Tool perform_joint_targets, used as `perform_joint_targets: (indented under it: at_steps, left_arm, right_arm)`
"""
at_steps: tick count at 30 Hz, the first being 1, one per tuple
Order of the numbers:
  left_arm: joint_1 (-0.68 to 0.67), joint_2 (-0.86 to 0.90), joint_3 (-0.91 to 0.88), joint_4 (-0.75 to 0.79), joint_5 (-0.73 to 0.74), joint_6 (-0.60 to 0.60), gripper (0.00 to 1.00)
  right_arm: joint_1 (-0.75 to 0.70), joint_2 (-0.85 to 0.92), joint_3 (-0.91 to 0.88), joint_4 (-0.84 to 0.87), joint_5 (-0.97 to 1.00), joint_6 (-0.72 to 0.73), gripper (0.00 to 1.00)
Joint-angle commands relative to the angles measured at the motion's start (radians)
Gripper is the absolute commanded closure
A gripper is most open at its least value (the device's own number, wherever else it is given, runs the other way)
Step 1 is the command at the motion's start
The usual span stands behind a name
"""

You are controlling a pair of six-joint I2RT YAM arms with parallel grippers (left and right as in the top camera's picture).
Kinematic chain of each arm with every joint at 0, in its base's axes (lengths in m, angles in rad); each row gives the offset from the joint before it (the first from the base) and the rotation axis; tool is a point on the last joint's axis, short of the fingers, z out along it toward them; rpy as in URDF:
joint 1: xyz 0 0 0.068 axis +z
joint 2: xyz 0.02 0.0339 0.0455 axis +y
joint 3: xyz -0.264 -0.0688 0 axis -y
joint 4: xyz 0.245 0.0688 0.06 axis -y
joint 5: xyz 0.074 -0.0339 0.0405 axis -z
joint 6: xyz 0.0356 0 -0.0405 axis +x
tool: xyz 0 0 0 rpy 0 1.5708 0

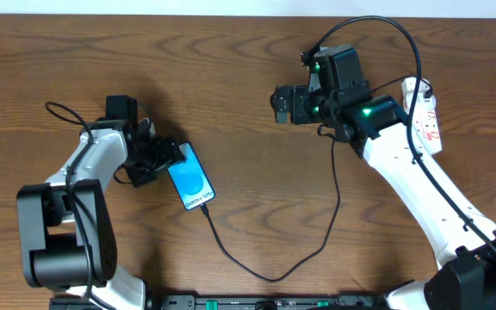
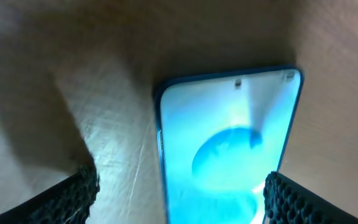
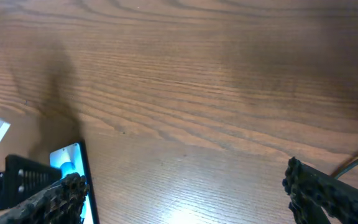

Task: Plug charger to phone and switch on socket
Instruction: 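Lower the phone with the left gripper and lay it flat on the table, then move the right gripper over the white power strip near the charger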

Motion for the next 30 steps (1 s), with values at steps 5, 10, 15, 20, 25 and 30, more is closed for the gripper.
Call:
perform_joint_targets:
  at_steps: [5, 10, 15, 20, 25, 30]
  left_arm:
    - [-0.056, -0.282, 0.116, -0.126, -0.084, 0.277, 0.12]
    - [-0.163, -0.504, 0.145, -0.270, -0.137, 0.360, 0.12]
    - [-0.189, -0.676, 0.144, -0.275, -0.136, 0.360, 0.12]
    - [-0.189, -0.731, 0.144, -0.275, -0.136, 0.360, 0.12]
    - [-0.189, -0.721, 0.144, -0.275, -0.136, 0.360, 0.12]
    - [-0.189, -0.716, 0.144, -0.275, -0.136, 0.360, 0.12]
  right_arm:
    - [0.001, 0.004, 0.000, 0.003, 0.055, -0.012, 0.01]
    - [0.001, 0.010, 0.000, 0.002, 0.055, -0.012, 0.01]
    - [0.000, 0.010, 0.000, 0.002, 0.055, -0.012, 0.01]
    - [0.001, 0.010, 0.000, -0.012, 0.055, -0.012, 0.01]
    - [0.000, 0.010, 0.000, -0.012, 0.055, -0.012, 0.01]
    - [-0.039, 0.009, 0.004, -0.040, 0.025, -0.020, 0.01]
